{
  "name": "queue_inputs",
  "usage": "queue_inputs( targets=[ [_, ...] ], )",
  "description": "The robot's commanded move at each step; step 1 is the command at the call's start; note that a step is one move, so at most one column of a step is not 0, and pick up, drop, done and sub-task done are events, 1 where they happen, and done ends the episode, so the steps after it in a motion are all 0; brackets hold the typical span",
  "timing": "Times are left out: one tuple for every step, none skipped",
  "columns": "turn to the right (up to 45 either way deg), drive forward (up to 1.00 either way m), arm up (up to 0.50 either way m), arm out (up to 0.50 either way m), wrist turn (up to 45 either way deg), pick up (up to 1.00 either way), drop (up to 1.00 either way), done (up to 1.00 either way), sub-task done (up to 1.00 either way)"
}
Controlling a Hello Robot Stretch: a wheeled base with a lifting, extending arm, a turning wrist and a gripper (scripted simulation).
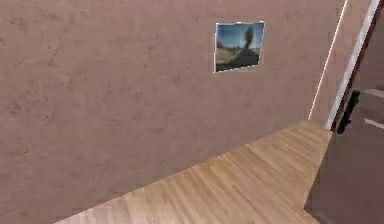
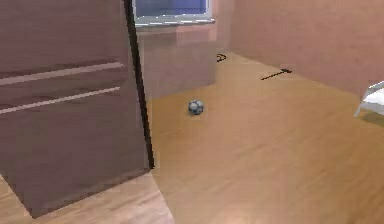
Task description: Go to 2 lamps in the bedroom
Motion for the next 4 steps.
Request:
queue_inputs(
  targets=[
    [45.0, 0.0, 0.0, 0.0, 0.0, 0.0, 0.0, 0.0, 0.0],
    [9.0, 0.0, 0.0, 0.0, 0.0, 0.0, 0.0, 0.0, 0.0],
    [0.0, 0.1, 0.0, 0.0, 0.0, 0.0, 0.0, 0.0, 0.0],
    [45.0, 0.0, 0.0, 0.0, 0.0, 0.0, 0.0, 0.0, 0.0]
  ],
)
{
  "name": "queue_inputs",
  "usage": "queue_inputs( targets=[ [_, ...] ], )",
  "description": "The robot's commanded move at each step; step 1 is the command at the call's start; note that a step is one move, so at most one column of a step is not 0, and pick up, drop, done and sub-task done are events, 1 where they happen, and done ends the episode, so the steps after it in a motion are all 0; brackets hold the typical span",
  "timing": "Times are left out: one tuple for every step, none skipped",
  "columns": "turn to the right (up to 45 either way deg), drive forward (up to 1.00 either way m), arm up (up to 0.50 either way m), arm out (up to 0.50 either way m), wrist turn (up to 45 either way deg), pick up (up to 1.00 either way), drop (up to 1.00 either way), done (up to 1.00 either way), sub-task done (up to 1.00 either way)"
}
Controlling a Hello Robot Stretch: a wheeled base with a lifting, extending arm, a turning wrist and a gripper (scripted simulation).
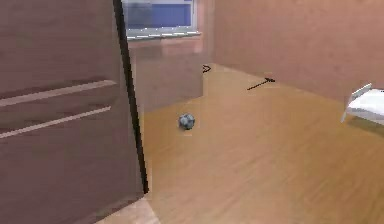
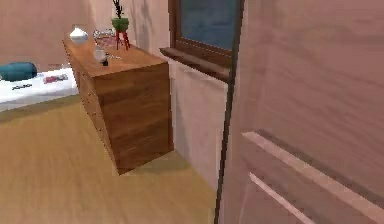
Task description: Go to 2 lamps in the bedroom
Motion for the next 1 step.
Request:
queue_inputs(
  targets=[
    [42.0, 0.0, 0.0, 0.0, 0.0, 0.0, 0.0, 0.0, 0.0]
  ],
)
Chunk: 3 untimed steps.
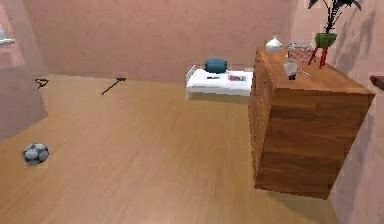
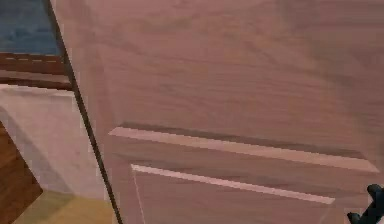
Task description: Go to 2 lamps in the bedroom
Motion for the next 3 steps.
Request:
queue_inputs(
  targets=[
    [0.0, 0.6, 0.0, 0.0, 0.0, 0.0, 0.0, 0.0, 0.0],
    [12.0, 0.0, 0.0, 0.0, 0.0, 0.0, 0.0, 0.0, 0.0],
    [0.0, 0.15, 0.0, 0.0, 0.0, 0.0, 0.0, 0.0, 0.0]
  ],
)
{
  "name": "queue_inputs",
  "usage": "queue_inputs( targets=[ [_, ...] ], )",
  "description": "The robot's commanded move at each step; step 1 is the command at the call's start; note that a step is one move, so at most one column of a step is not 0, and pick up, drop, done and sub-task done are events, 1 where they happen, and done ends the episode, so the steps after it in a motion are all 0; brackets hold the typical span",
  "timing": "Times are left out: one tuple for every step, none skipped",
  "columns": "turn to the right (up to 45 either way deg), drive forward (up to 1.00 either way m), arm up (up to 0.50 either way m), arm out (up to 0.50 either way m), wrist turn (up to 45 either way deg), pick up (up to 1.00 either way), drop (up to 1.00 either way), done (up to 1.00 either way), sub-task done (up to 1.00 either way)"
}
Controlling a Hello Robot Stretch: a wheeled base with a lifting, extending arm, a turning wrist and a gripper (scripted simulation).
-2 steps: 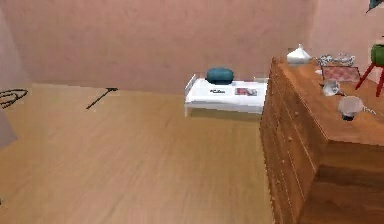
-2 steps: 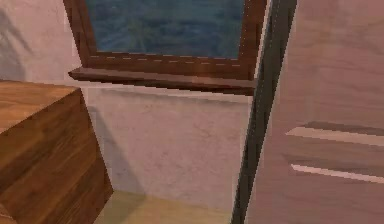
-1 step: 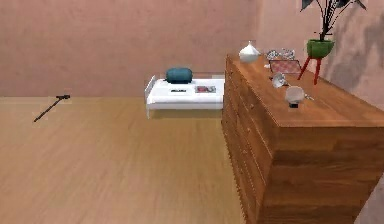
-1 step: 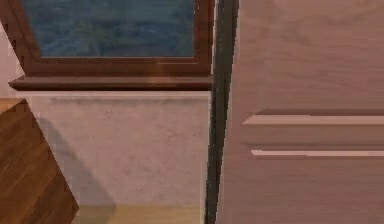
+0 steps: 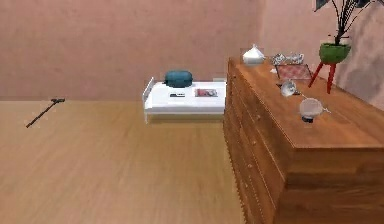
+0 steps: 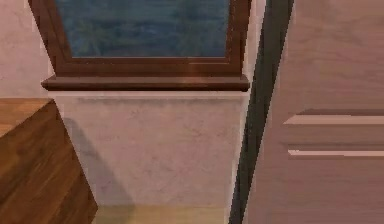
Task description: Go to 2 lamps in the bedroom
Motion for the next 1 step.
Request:
queue_inputs(
  targets=[
    [27.0, 0.0, 0.0, 0.0, 0.0, 0.0, 0.0, 0.0, 0.0]
  ],
)
